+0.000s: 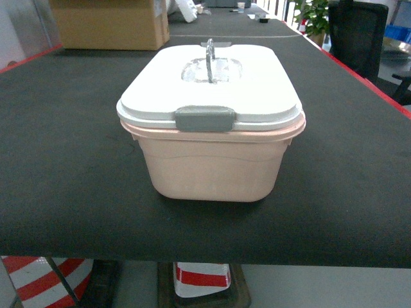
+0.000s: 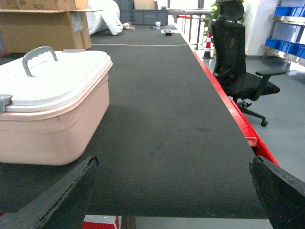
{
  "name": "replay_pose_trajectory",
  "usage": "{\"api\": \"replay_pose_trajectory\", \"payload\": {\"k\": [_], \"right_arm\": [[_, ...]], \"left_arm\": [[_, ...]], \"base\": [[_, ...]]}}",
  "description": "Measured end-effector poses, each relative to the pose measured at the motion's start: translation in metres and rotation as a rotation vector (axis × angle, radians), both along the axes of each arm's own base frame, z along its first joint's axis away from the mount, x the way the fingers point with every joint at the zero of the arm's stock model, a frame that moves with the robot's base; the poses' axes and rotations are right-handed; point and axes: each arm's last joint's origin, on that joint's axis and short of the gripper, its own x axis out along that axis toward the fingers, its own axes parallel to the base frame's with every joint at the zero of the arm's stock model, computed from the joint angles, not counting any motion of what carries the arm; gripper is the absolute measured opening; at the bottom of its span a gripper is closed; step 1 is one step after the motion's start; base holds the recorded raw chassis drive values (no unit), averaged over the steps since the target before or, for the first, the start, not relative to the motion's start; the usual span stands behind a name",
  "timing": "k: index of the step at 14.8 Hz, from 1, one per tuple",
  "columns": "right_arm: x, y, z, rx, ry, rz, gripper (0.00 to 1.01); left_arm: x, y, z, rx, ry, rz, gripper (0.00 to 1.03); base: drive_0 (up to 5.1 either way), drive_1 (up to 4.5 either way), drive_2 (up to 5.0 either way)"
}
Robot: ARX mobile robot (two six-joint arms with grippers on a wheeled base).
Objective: Pick capacitor and pack into box
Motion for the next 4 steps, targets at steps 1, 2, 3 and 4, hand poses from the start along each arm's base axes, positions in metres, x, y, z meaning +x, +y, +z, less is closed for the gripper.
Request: {"api": "replay_pose_trajectory", "payload": {"k": [1,2,3,4], "right_arm": [[0.0,0.0,0.0,0.0,0.0,0.0,0.98],[0.0,0.0,0.0,0.0,0.0,0.0,0.98],[0.0,0.0,0.0,0.0,0.0,0.0,0.98],[0.0,0.0,0.0,0.0,0.0,0.0,0.98]], "left_arm": [[0.0,0.0,0.0,0.0,0.0,0.0,0.98],[0.0,0.0,0.0,0.0,0.0,0.0,0.98],[0.0,0.0,0.0,0.0,0.0,0.0,0.98],[0.0,0.0,0.0,0.0,0.0,0.0,0.98]], "base": [[0.0,0.0,0.0],[0.0,0.0,0.0],[0.0,0.0,0.0],[0.0,0.0,0.0]]}}
